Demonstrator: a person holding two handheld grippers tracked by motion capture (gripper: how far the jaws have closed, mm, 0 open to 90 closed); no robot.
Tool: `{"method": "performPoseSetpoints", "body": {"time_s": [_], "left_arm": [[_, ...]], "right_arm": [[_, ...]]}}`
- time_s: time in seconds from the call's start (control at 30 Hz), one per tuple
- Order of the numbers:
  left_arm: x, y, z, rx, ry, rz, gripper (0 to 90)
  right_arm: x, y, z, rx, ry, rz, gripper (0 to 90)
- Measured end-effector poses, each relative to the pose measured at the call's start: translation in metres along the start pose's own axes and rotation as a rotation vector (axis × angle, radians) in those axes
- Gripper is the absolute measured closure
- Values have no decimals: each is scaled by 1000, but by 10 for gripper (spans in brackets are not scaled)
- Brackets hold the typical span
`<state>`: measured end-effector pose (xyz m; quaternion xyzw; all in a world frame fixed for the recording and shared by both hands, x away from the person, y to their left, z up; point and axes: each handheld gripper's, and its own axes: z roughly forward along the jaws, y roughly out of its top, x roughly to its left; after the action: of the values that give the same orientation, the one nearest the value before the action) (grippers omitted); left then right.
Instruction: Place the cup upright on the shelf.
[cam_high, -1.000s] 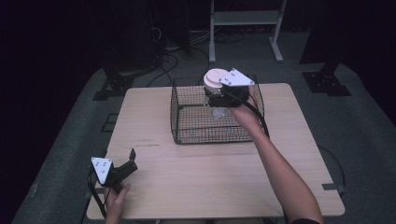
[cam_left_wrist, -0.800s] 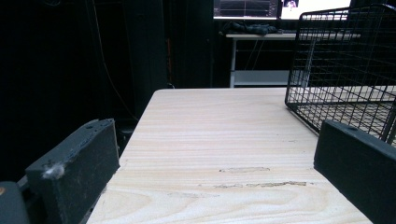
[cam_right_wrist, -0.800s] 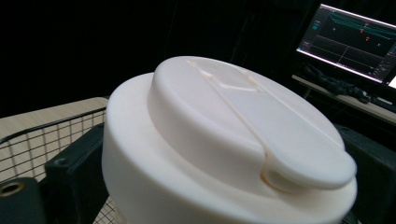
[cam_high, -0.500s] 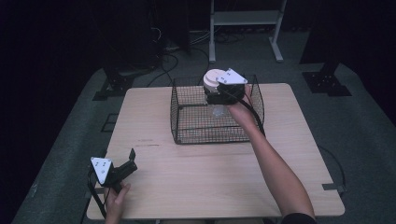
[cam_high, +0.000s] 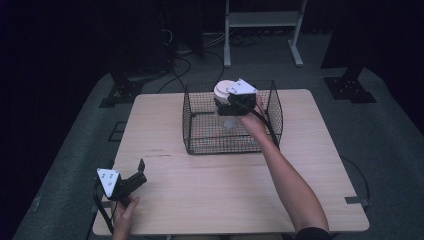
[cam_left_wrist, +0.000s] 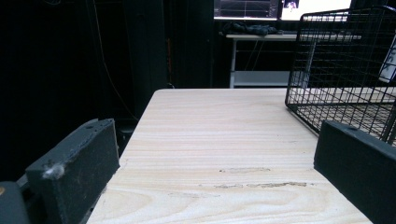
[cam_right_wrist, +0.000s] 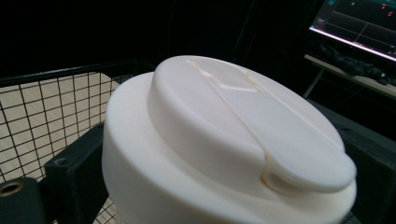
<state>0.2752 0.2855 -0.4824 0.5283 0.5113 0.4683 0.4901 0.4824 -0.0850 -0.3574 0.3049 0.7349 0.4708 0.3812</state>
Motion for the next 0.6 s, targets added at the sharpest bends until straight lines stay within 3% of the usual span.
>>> {"method": "performPoseSetpoints", "body": {"time_s": [0.6], "left_arm": [[0,0,0,1,-2,0,0]], "right_arm": [[1,-23,16,70,22,-16,39]]}}
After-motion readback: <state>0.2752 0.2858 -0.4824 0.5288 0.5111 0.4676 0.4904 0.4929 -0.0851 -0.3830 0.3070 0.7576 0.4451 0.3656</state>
